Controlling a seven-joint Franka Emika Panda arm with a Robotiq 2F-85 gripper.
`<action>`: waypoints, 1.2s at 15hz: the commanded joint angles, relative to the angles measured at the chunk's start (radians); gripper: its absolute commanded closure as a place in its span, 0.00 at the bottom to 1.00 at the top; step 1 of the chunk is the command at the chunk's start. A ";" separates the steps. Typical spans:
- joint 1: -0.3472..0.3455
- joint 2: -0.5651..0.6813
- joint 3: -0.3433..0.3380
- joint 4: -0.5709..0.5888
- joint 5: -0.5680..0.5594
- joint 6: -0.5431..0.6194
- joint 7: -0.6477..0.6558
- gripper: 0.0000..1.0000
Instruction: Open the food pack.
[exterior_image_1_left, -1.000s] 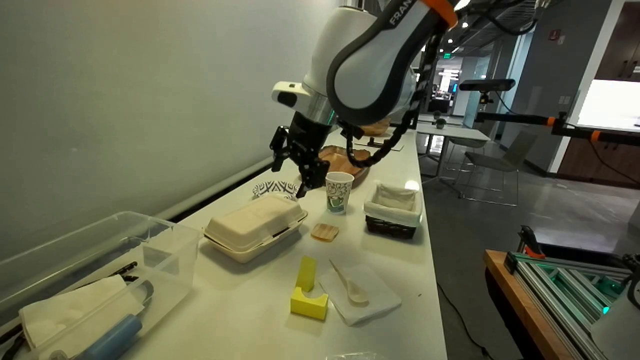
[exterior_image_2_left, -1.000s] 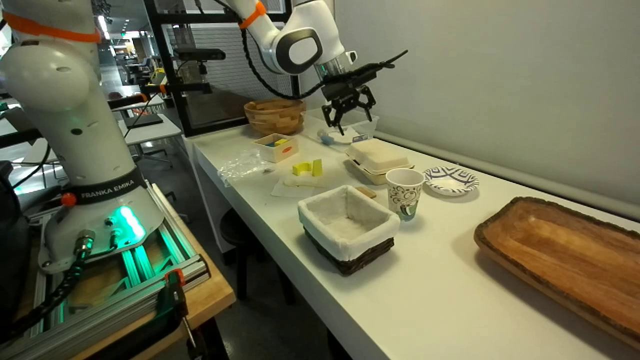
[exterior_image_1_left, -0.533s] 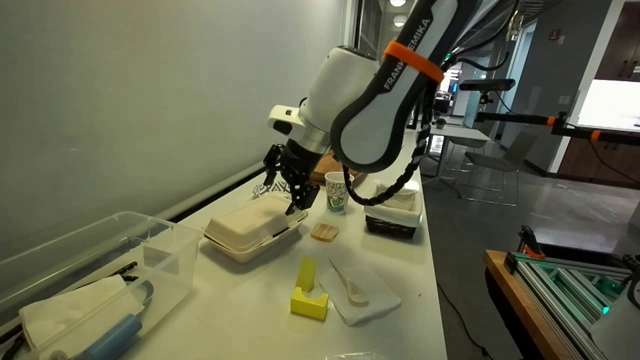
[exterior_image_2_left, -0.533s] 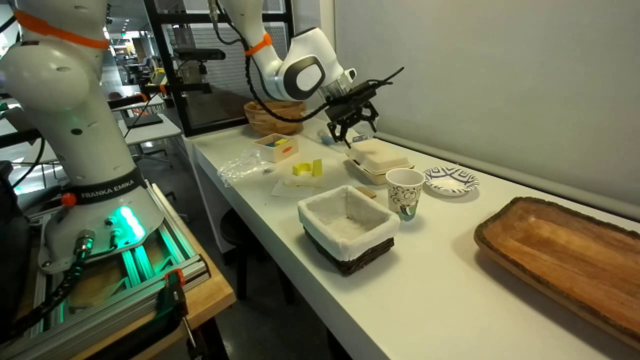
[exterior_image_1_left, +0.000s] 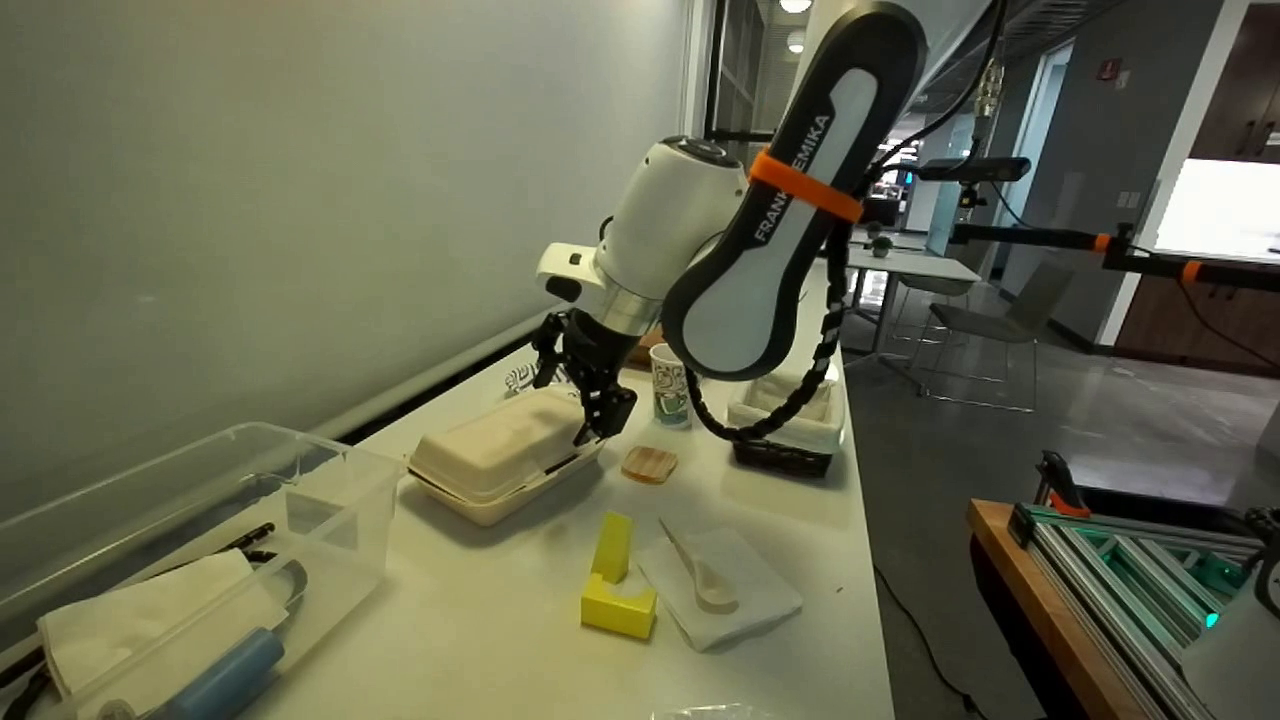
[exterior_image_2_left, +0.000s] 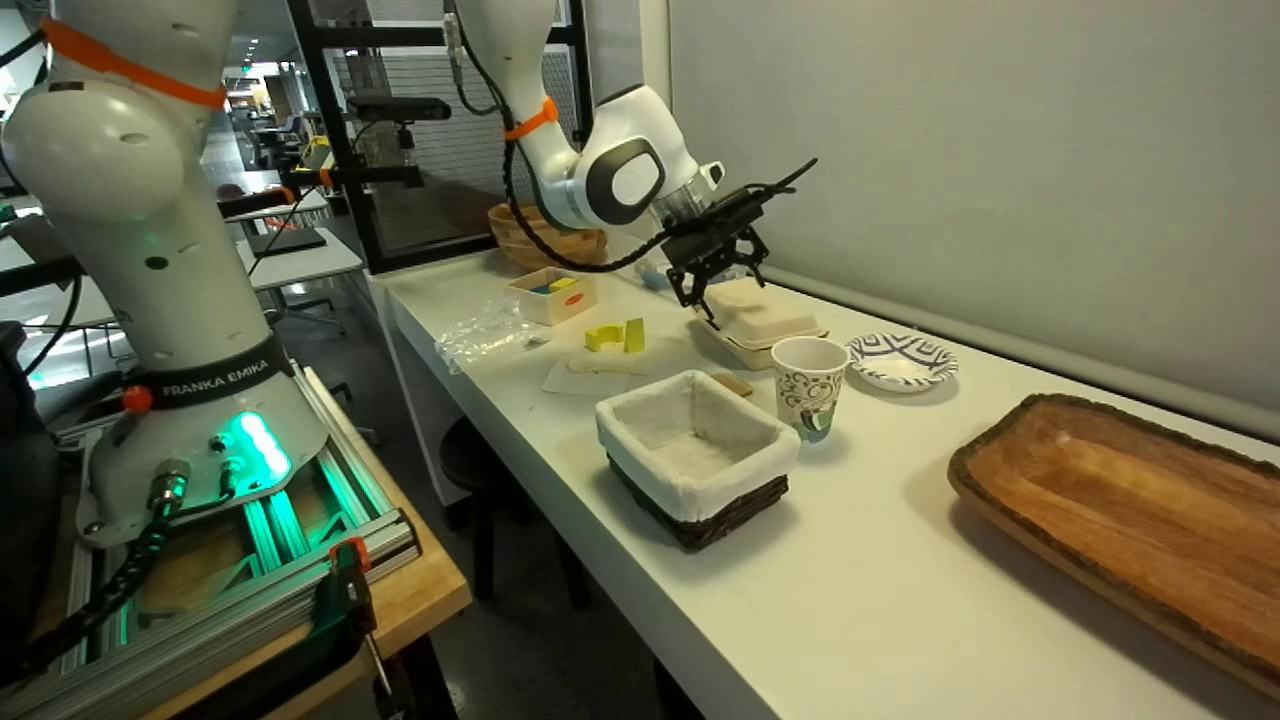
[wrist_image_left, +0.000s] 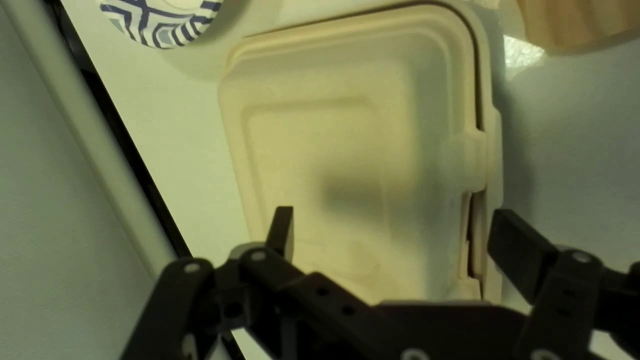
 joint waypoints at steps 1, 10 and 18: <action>-0.016 0.049 0.015 0.026 -0.054 0.053 0.055 0.00; -0.030 0.135 0.014 0.065 -0.103 0.163 0.051 0.00; -0.040 0.159 0.018 0.092 -0.122 0.186 0.046 0.44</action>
